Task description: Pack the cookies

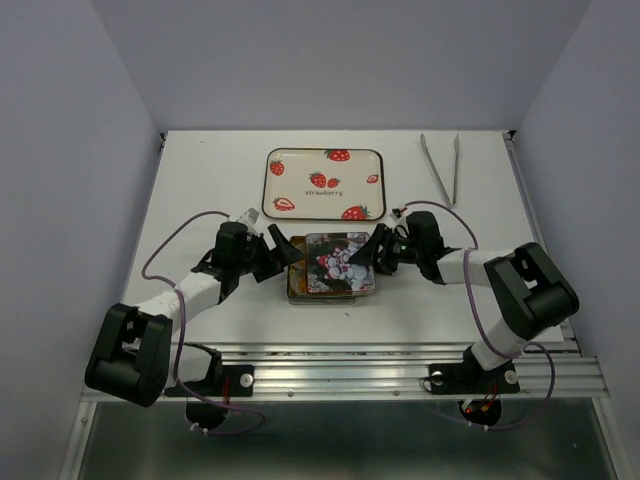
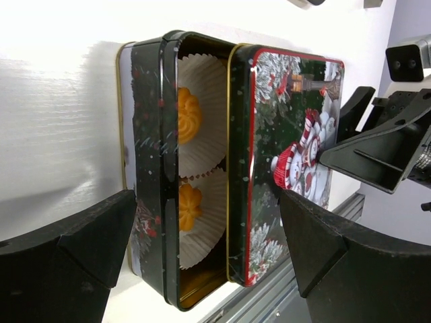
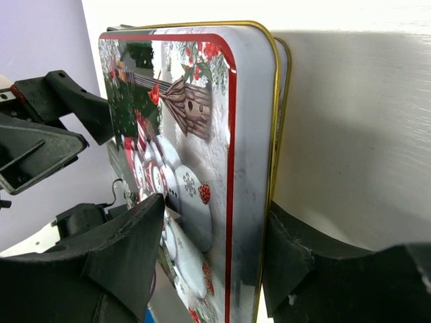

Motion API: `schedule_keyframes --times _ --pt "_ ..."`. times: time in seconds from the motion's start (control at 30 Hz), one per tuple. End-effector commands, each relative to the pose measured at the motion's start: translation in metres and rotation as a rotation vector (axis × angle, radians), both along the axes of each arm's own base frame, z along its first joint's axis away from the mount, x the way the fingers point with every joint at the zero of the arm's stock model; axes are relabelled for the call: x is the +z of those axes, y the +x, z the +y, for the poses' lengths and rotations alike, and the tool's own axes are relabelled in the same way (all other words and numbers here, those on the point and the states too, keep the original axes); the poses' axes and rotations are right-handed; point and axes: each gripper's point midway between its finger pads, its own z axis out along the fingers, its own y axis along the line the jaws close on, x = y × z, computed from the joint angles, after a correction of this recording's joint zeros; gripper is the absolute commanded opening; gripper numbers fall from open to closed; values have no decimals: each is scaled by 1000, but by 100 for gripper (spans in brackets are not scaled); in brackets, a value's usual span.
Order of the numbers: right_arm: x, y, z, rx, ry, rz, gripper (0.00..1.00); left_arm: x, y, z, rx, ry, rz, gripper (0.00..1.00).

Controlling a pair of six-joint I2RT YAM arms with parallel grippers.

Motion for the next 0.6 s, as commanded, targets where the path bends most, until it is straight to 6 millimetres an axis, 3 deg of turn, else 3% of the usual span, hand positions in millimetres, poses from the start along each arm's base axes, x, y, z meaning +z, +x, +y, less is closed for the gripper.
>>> schedule_keyframes --times 0.0,0.57 --pt "16 9 12 -1 -6 -70 61 17 0 -9 -19 -53 -62 99" --pt "29 7 28 -15 -90 -114 68 15 -6 -15 -14 -68 -51 99"
